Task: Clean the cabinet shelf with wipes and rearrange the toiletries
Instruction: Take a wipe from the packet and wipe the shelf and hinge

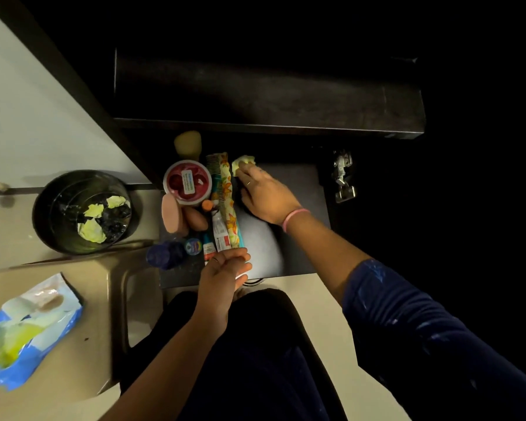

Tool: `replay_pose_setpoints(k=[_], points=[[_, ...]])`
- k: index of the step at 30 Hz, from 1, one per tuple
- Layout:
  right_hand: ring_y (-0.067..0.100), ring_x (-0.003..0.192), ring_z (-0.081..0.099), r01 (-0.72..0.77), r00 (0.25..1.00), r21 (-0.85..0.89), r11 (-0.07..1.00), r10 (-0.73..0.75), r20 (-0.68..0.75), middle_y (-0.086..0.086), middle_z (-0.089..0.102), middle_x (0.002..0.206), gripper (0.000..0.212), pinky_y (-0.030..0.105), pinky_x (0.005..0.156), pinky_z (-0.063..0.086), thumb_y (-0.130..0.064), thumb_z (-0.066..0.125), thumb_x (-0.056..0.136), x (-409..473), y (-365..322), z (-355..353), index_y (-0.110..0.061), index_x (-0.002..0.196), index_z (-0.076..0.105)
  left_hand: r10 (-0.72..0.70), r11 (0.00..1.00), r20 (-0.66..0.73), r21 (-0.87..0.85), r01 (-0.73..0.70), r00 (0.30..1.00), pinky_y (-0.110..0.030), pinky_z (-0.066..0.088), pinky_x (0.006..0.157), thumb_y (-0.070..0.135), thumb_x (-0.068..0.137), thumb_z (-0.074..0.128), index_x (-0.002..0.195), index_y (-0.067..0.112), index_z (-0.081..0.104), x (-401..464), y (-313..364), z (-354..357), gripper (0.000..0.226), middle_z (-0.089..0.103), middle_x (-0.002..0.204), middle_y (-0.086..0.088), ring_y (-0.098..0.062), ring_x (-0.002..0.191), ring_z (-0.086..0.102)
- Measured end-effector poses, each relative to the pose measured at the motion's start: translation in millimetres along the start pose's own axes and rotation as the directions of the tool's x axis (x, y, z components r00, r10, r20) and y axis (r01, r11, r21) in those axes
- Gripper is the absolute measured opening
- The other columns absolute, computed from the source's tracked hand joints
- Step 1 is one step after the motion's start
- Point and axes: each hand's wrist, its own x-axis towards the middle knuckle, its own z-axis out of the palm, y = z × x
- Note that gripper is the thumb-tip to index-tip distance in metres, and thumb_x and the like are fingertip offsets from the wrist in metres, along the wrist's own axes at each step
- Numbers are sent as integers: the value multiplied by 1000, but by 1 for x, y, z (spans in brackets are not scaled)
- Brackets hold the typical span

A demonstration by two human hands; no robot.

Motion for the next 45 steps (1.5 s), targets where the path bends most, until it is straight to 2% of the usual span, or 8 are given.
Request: replay_pose_setpoints(k=[5,10,15,19,24,29,36,45], points=[[31,128,45,-130,990,-214,968,138,24,6,33,152,59,39,108,35,-29,40,92,19,50,-17,-18,148,25,23,1000,-4,-1,-23,1000,-26,47,77,2,89,53,80,18,65,1,4,2,22,65,90,0,-11,85,63],[32,122,49,-251,968,-226,941,242,-67,10,46,142,56,39,105,35,-29,44,88,3,62,-18,-13,142,38,7,1000,-28,-12,-7,1000,-28,47,77,4,88,55,80,20,66,0,2,4,22,66,95,-1,-13,89,63],[38,122,40,-519,854,-194,833,513,-86,27,45,131,47,40,106,30,-26,36,95,-3,76,-25,8,125,48,23,1000,-6,1,-23,1000,-28,47,80,2,88,54,80,19,66,-3,7,8,22,66,92,0,-14,89,63],[36,133,28,-666,745,-71,742,658,-110,21,36,142,54,42,106,31,-31,33,94,10,62,-20,4,135,40,33,999,-8,-11,-33,999,-27,47,79,1,87,54,80,18,65,-1,14,6,21,65,90,1,-13,88,61],[36,132,28,-723,689,-133,678,721,-76,18,40,142,55,40,104,30,-36,30,95,21,59,-17,0,133,45,-5,999,-18,-50,4,1000,-18,52,60,0,86,56,81,18,64,-7,12,-5,20,65,98,-3,-13,86,60],[35,134,26,-708,687,-242,664,726,-16,15,36,145,48,39,106,29,-29,38,94,29,58,-23,-6,137,43,15,996,-30,-83,-17,999,-24,47,76,0,87,55,83,17,64,-13,10,-16,20,66,99,-2,-14,93,61],[32,139,21,-810,585,-17,586,809,-57,21,20,150,73,36,109,29,-26,48,89,5,31,-1,8,144,15,16,996,-3,-84,-16,1000,-23,47,72,0,87,55,78,19,64,-24,9,-22,23,66,92,0,-11,85,60],[36,130,34,-622,761,-323,714,648,-32,29,21,149,65,37,101,39,-17,41,90,-65,28,14,11,143,16,33,999,68,-23,-31,997,-23,44,73,2,89,55,79,18,65,-32,7,-14,21,65,89,0,-10,81,58]])
